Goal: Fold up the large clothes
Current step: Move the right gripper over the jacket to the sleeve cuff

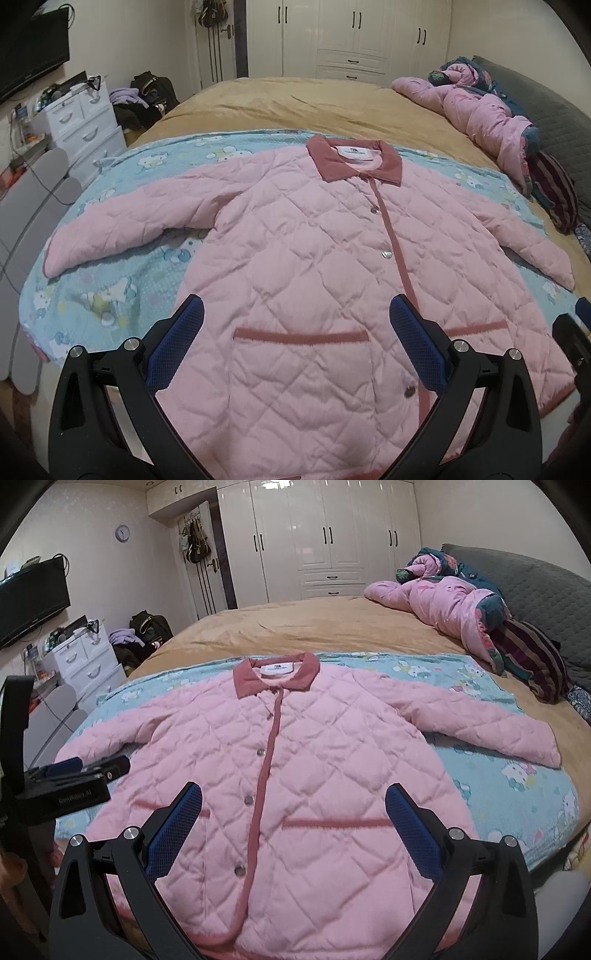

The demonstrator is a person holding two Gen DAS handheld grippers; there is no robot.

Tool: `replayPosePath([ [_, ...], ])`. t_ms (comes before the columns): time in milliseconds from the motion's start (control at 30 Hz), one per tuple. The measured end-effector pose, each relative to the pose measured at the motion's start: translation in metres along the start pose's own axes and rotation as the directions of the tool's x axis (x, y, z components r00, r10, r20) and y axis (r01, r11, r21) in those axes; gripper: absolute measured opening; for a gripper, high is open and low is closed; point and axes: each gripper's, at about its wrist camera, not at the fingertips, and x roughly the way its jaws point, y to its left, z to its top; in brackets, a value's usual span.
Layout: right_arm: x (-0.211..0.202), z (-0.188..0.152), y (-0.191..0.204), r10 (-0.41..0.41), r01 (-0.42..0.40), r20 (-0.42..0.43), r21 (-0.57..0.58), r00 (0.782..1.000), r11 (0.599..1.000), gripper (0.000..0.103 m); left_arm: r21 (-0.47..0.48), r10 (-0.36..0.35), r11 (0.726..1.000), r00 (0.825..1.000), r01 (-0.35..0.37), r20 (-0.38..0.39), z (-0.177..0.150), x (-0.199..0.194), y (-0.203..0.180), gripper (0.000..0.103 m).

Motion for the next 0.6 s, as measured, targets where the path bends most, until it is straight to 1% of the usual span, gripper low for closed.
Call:
replayPosePath([
  [400, 0.048, 0.073, -0.01, -0.003, 0.001, 0.02, 0.09, 1.0, 0.996, 0.099, 0.012, -0.004, 1.0, 1.0, 0.004, 0.01, 0.058, 0.027, -0.018, 0.094],
  [467, 0.056, 0.084, -0.014, -0.008, 0.005, 0.024, 0.105, 1.0, 0.994, 0.099, 0.011, -0.016, 1.0, 1.0, 0.016, 0.011, 0.067, 0.033, -0.022, 0.094],
  [600, 0.073, 0.109, -0.025, -0.006, -0.002, 0.042, 0.171, 0.999, 0.985, 0.099, 0.024, -0.034, 0.999, 0.999, 0.034, 0.005, 0.085, 0.047, -0.034, 0.094],
])
